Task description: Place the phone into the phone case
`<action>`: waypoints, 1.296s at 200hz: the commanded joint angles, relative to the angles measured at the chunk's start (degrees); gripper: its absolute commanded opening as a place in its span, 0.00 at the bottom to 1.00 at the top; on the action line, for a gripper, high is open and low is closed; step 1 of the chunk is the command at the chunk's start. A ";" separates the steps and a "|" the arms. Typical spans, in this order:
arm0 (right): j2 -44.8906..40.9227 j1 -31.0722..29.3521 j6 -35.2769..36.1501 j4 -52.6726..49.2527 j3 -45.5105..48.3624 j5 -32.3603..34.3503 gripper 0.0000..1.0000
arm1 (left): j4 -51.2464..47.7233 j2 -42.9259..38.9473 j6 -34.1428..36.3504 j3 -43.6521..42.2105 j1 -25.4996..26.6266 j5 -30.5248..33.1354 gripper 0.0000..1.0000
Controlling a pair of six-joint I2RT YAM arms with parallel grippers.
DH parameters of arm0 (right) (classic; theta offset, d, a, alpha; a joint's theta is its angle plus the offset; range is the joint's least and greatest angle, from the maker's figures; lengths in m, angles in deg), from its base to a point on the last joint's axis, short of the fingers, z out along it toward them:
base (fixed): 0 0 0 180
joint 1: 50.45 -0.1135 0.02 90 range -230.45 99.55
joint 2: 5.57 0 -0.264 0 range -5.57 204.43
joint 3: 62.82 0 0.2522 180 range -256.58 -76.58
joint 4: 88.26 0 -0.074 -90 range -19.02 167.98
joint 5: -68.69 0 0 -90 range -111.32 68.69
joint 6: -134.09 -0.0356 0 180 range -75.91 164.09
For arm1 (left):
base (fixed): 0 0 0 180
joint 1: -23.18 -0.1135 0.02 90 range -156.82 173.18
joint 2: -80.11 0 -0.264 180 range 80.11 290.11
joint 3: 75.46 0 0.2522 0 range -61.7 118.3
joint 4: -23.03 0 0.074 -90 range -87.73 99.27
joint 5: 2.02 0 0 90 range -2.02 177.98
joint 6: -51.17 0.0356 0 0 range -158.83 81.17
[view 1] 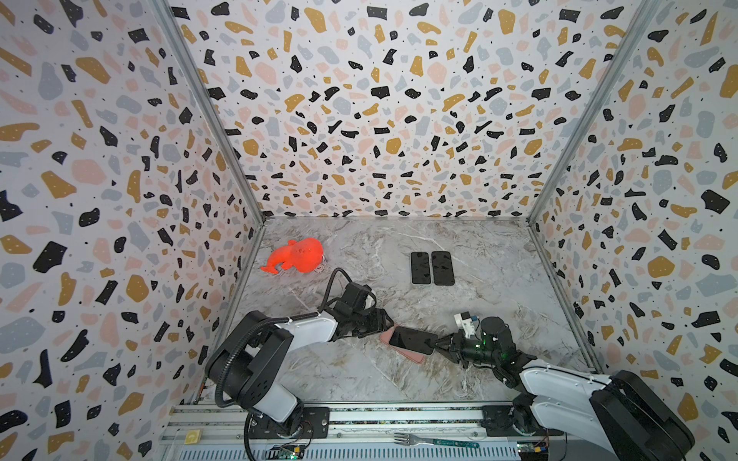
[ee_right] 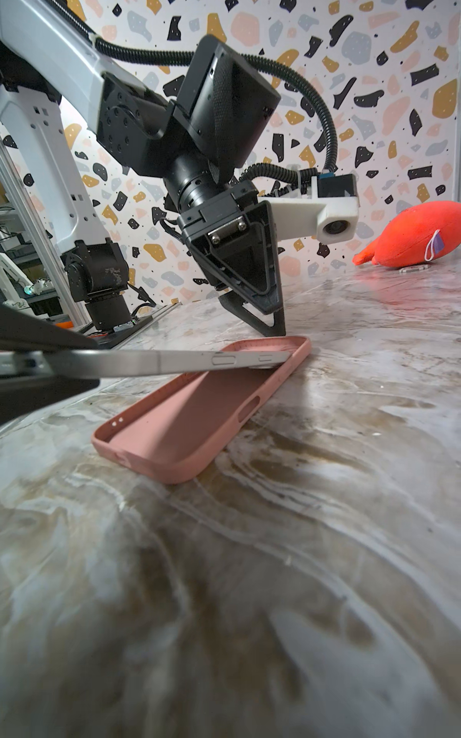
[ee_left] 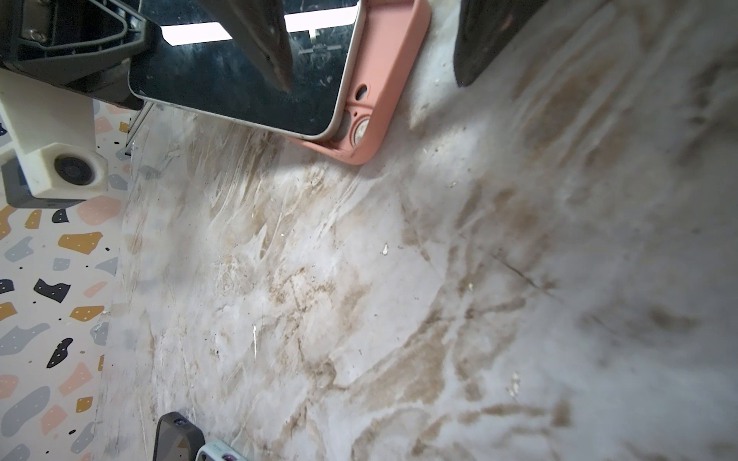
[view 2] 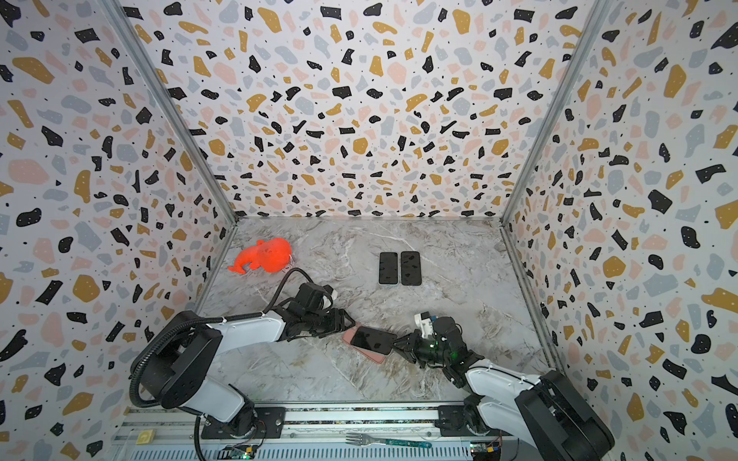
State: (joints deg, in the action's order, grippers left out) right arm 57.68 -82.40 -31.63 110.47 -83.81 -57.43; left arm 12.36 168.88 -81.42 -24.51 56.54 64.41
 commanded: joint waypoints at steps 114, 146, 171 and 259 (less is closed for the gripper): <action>6.16 -1.83 2.66 -3.07 -2.45 4.46 0.00 | 2.11 1.67 -0.82 0.41 0.67 -1.04 0.57; 7.09 -2.24 2.05 -2.08 -2.56 5.31 0.00 | 2.86 1.93 -1.59 0.13 1.26 -1.30 0.56; 8.34 -2.60 1.34 -0.97 -2.62 5.75 0.00 | 3.23 1.61 -2.11 -0.05 1.68 -1.27 0.56; 11.65 -3.91 0.82 0.86 -3.50 7.25 0.00 | 4.11 0.79 -3.63 -1.03 2.64 -1.03 0.52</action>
State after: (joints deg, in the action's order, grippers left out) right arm 67.69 -85.85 -30.12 115.87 -87.04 -53.56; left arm 14.54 170.23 -84.11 -24.57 58.53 63.84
